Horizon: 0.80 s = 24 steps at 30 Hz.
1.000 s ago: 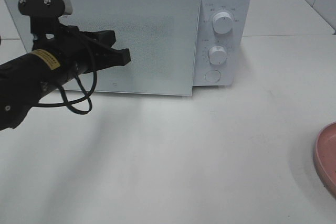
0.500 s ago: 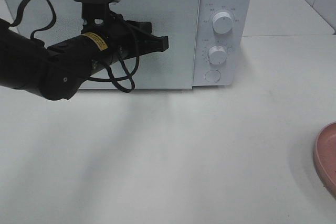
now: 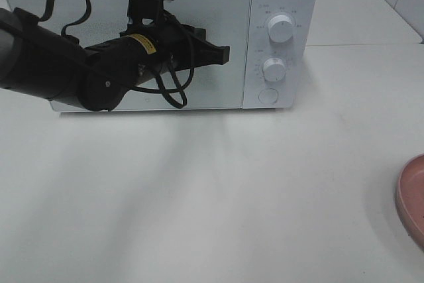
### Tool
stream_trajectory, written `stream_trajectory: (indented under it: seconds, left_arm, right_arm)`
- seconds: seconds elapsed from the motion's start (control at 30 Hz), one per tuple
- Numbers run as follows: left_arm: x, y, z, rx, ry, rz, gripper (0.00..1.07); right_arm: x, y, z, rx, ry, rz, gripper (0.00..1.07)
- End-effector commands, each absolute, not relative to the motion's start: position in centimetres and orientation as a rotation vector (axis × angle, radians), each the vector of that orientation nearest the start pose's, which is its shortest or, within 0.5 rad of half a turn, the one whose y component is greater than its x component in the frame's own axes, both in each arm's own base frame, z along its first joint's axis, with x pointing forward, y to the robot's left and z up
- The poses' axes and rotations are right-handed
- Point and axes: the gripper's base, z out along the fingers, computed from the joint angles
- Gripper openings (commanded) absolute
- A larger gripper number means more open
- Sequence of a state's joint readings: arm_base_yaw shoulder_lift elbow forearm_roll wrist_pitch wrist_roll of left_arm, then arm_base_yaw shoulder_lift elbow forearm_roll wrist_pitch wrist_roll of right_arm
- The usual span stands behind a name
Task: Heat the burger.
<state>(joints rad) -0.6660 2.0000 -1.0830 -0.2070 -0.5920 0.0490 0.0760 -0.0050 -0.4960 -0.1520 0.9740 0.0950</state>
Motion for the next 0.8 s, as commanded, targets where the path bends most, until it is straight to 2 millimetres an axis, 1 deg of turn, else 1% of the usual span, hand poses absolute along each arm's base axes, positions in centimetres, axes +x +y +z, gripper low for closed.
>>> stream_trajectory:
  seconds: [0.03,0.07,0.1,0.13,0.2,0.23,0.27,0.33,0.37,0.4,0.43,0.47,0.5,0.53,0.57,0.6,0.63,0.8]
  left_arm:
    - [34.0,-25.3,18.7,0.322,1.839,-0.48,0.0]
    - [34.0,-25.3,18.7,0.322,1.839,-0.48,0.0]
    - [33.2,-25.6,18.9,0.354,1.884,-0.494,0.0]
    - [33.2,-25.6,18.9,0.354,1.884,-0.494,0.0]
    - [31.9,-26.1,19.2,0.417,1.931,-0.508,0.0]
    - [31.9,-26.1,19.2,0.417,1.931,-0.508,0.0]
    - [31.1,-26.2,19.3,0.484,1.986,-0.501,0.0]
    - [30.7,-26.0,19.4,0.508,2.02,-0.499,0.0]
    - [30.0,-25.8,19.5,0.547,2.105,-0.495,0.07]
    - [30.0,-25.8,19.5,0.547,2.105,-0.495,0.07]
    - [29.3,-25.5,19.7,0.593,2.188,-0.489,0.24]
    - [28.9,-25.3,19.8,0.611,2.222,-0.486,0.34]
    - [28.9,-25.3,19.8,0.611,2.222,-0.486,0.34]
    - [28.5,-25.1,20.0,0.638,2.264,-0.48,0.48]
    - [27.7,-24.7,20.2,0.679,2.339,-0.47,0.76]
    - [27.7,-24.7,20.2,0.679,2.339,-0.47,0.76]
    - [27.0,-24.4,20.4,0.711,2.402,-0.463,1.02]
    - [25.6,-23.6,21.1,0.774,2.511,-0.446,0.99]
  right_arm:
    - [-0.5,-1.1,28.4,0.015,1.914,-0.071,0.74]
    - [-0.5,-1.1,28.4,0.015,1.914,-0.071,0.74]
    - [-0.5,-1.1,28.4,0.015,1.914,-0.071,0.74]
    - [-0.5,-1.1,28.4,0.015,1.914,-0.071,0.74]
    - [-0.5,-1.1,28.4,0.015,1.914,-0.071,0.74]
    - [-0.5,-1.1,28.4,0.015,1.914,-0.071,0.74]
    - [-0.5,-1.1,28.4,0.015,1.914,-0.071,0.74]
    - [-0.5,-1.1,28.4,0.015,1.914,-0.071,0.74]
    - [-0.5,-1.1,28.4,0.015,1.914,-0.071,0.74]
    - [-0.5,-1.1,28.4,0.015,1.914,-0.071,0.74]
    - [-0.5,-1.1,28.4,0.015,1.914,-0.071,0.74]
    - [-0.5,-1.1,28.4,0.015,1.914,-0.071,0.74]
    - [-0.5,-1.1,28.4,0.015,1.914,-0.071,0.74]
    - [-0.5,-1.1,28.4,0.015,1.914,-0.071,0.74]
    - [-0.5,-1.1,28.4,0.015,1.914,-0.071,0.74]
    - [-0.5,-1.1,28.4,0.015,1.914,-0.071,0.74]
    - [-0.5,-1.1,28.4,0.015,1.914,-0.071,0.74]
    - [-0.5,-1.1,28.4,0.015,1.914,-0.071,0.74]
